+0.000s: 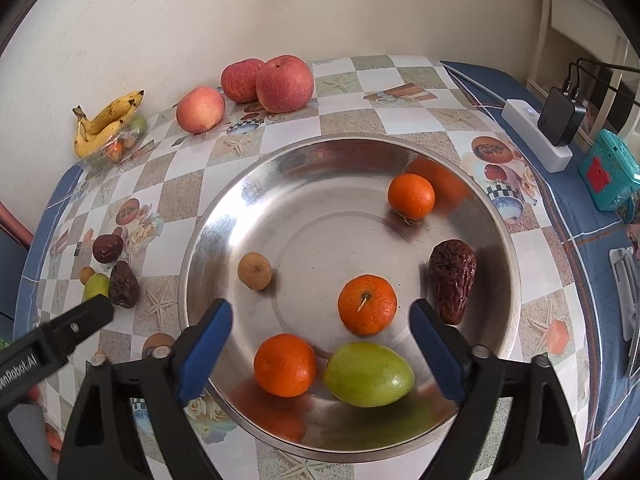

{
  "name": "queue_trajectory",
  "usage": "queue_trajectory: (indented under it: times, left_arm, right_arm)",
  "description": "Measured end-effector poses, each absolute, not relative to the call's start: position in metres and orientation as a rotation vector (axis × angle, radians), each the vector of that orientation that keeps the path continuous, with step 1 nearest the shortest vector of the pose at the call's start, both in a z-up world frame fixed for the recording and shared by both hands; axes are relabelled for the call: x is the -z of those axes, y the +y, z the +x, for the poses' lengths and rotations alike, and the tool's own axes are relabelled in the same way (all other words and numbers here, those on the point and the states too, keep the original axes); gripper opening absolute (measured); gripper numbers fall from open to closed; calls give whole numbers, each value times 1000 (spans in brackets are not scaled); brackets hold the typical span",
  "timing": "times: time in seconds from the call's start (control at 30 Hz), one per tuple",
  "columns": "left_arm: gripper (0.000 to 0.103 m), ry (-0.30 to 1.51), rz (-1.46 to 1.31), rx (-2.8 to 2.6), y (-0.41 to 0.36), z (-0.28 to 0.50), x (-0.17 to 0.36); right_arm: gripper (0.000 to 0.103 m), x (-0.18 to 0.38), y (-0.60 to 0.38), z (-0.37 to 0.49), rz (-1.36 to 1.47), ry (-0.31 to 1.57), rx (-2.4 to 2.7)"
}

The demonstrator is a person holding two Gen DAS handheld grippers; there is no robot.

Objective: Organize fruits
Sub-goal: 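Move both tools back from the plate toward the remaining fruit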

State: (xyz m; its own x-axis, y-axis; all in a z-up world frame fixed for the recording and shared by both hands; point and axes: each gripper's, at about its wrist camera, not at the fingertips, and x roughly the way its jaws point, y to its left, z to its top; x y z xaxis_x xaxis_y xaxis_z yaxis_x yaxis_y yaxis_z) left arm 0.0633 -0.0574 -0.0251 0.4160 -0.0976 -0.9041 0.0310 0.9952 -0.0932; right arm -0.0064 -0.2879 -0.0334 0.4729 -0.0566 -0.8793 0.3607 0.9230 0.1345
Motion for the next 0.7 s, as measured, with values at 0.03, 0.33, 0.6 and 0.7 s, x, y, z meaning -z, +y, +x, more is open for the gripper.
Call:
queue_trajectory:
  times: [0.03,0.33,0.6,0.7]
  left_arm:
    - [103,1140,-56,54,-53,65,26]
    - [103,1138,-14,-89,-22,76,27]
    - [103,1091,21,-186,1,84,19]
    - [103,1088,23,-208,9,86,20]
  right_arm:
    - [96,34,-287,-6,316,1053,264]
    - [96,33,-284,-5,306,1049,272]
    - [96,33,-280,-4,308,1042,272]
    - [96,30,-274,-3,294,1023,263]
